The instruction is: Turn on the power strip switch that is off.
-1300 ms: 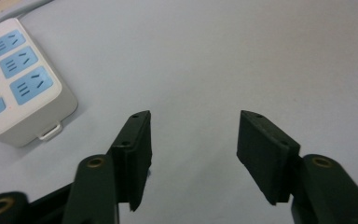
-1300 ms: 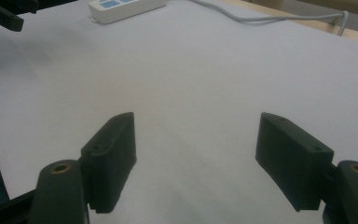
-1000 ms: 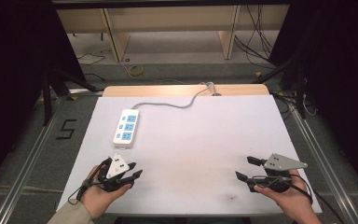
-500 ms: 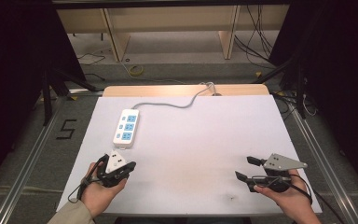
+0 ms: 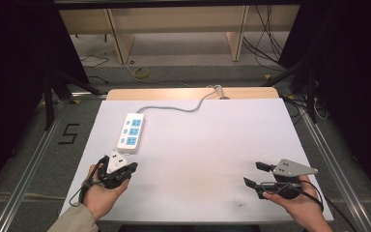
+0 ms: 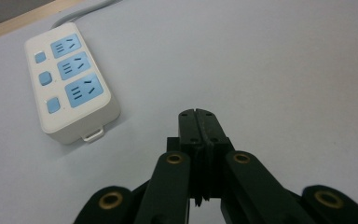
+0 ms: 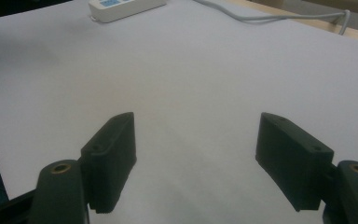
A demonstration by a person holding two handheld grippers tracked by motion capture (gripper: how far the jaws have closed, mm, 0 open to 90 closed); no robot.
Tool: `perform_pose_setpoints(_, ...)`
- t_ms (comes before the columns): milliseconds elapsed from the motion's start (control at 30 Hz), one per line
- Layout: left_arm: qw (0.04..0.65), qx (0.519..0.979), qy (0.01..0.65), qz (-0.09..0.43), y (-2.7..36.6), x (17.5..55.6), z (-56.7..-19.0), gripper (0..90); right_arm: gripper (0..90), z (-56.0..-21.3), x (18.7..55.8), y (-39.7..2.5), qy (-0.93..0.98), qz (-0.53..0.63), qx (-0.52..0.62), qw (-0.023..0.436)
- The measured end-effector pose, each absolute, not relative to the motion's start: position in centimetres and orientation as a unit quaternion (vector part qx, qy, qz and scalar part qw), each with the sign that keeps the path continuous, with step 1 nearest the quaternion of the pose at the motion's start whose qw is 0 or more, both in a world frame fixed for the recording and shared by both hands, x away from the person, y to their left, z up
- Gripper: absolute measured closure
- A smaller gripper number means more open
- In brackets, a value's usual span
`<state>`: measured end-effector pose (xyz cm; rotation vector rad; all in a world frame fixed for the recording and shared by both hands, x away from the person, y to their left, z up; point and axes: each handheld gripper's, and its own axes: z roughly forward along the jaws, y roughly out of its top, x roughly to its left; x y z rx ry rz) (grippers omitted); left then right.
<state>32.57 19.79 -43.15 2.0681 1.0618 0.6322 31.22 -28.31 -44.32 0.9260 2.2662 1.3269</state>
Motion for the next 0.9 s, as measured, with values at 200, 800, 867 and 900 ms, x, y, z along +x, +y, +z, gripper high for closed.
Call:
perform_pose_setpoints(200,0.358,0.794,0.423,0.252,20.3,33.2,-43.1,89.6,29.0,-44.3,31.2,-28.3,0.801,0.469,0.327,0.178)
perform_pose_setpoints(800,0.352,0.784,0.435,0.268,20.9,34.2,-42.9,89.6,29.0,-44.3,31.2,-28.3,0.802,0.468,0.326,0.177)
perform_pose_setpoints(867,0.350,0.784,0.437,0.270,21.0,34.3,-42.9,89.6,29.0,-44.3,31.2,-28.3,0.802,0.468,0.326,0.177)
perform_pose_setpoints(900,0.350,0.782,0.438,0.271,21.1,34.4,-42.9,89.6,29.0,-44.3,31.2,-28.3,0.802,0.467,0.326,0.177)
